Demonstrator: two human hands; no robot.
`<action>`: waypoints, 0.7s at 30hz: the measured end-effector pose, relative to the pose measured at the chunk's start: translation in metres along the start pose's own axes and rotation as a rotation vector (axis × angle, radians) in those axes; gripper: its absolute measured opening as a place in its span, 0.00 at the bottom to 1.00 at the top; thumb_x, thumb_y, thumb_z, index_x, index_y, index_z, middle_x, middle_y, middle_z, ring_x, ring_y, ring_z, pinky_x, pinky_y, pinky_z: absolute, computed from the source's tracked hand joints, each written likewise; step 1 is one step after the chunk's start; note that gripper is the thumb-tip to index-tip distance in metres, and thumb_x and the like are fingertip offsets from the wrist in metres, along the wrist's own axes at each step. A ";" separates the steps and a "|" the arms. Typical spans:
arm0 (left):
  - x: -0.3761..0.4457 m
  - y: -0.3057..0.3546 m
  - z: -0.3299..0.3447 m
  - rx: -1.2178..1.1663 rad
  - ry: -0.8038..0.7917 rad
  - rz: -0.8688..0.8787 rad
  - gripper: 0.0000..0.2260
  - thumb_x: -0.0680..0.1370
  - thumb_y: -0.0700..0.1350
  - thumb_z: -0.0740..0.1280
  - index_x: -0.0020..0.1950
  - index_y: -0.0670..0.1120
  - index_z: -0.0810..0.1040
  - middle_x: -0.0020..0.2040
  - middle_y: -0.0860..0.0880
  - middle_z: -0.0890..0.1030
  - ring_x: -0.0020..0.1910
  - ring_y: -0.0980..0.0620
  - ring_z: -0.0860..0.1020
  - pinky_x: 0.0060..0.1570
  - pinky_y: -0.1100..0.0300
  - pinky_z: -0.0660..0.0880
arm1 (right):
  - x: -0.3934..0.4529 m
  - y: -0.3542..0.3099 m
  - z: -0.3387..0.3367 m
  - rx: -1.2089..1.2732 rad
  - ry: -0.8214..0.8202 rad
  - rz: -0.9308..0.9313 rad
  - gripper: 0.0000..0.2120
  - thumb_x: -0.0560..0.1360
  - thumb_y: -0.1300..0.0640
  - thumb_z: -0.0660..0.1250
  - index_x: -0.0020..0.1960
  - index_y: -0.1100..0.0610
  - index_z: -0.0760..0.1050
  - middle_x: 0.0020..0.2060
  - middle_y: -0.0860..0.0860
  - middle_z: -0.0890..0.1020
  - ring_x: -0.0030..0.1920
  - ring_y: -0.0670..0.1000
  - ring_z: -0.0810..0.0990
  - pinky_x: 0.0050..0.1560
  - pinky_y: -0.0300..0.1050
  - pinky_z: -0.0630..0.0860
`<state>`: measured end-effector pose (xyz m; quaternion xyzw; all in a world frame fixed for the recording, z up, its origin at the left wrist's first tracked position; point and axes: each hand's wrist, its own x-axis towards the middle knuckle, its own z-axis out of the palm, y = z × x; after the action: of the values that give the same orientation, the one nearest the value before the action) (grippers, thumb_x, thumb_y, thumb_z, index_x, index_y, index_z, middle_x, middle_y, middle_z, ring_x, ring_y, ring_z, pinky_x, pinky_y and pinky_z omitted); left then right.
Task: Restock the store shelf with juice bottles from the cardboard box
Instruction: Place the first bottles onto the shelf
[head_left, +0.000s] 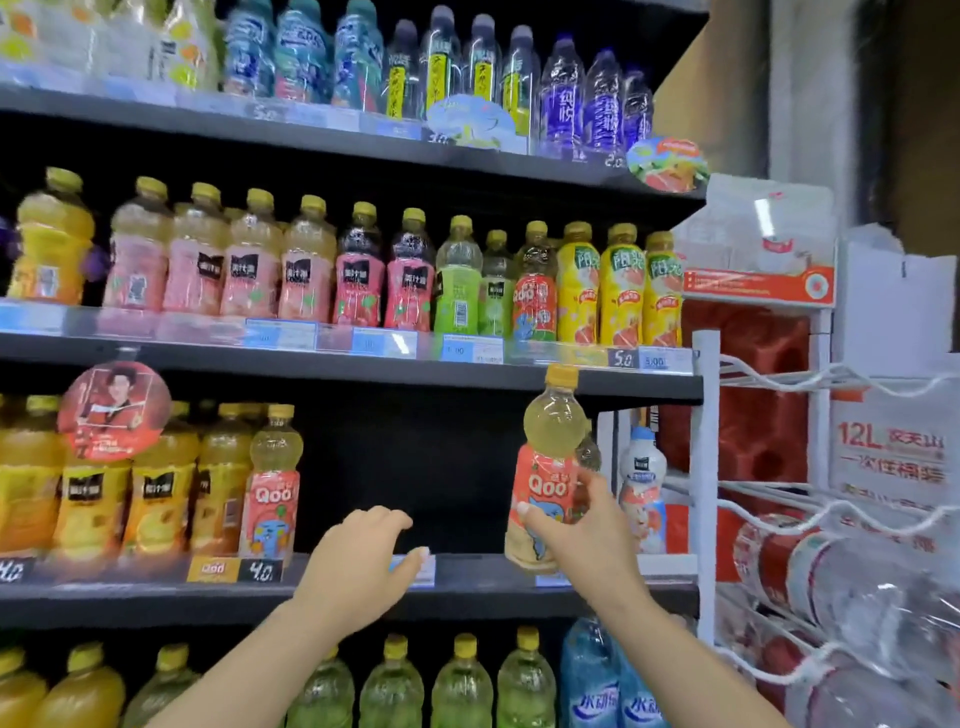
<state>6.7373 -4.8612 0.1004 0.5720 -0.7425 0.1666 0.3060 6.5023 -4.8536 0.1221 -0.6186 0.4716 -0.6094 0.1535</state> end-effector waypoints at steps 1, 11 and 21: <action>0.006 -0.007 0.010 -0.003 0.003 -0.009 0.22 0.79 0.61 0.57 0.69 0.52 0.68 0.64 0.56 0.73 0.63 0.55 0.71 0.57 0.60 0.71 | 0.010 0.005 0.007 -0.006 0.000 -0.002 0.21 0.65 0.48 0.77 0.50 0.40 0.68 0.46 0.40 0.80 0.46 0.39 0.79 0.44 0.38 0.76; 0.010 -0.034 0.087 0.055 0.141 0.047 0.17 0.70 0.59 0.64 0.54 0.52 0.81 0.44 0.58 0.82 0.43 0.55 0.81 0.46 0.57 0.77 | 0.070 0.059 0.059 -0.177 -0.011 -0.033 0.27 0.67 0.48 0.75 0.63 0.47 0.69 0.48 0.42 0.79 0.45 0.42 0.78 0.40 0.36 0.72; 0.002 -0.039 0.104 0.050 0.218 0.099 0.22 0.74 0.60 0.58 0.57 0.48 0.79 0.50 0.54 0.81 0.50 0.52 0.78 0.61 0.56 0.63 | 0.072 0.079 0.072 -0.401 -0.048 0.012 0.31 0.68 0.46 0.73 0.67 0.51 0.66 0.52 0.47 0.80 0.51 0.51 0.79 0.52 0.50 0.78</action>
<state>6.7470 -4.9360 0.0188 0.5209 -0.7278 0.2611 0.3617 6.5226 -4.9768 0.0902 -0.6481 0.5836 -0.4874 0.0420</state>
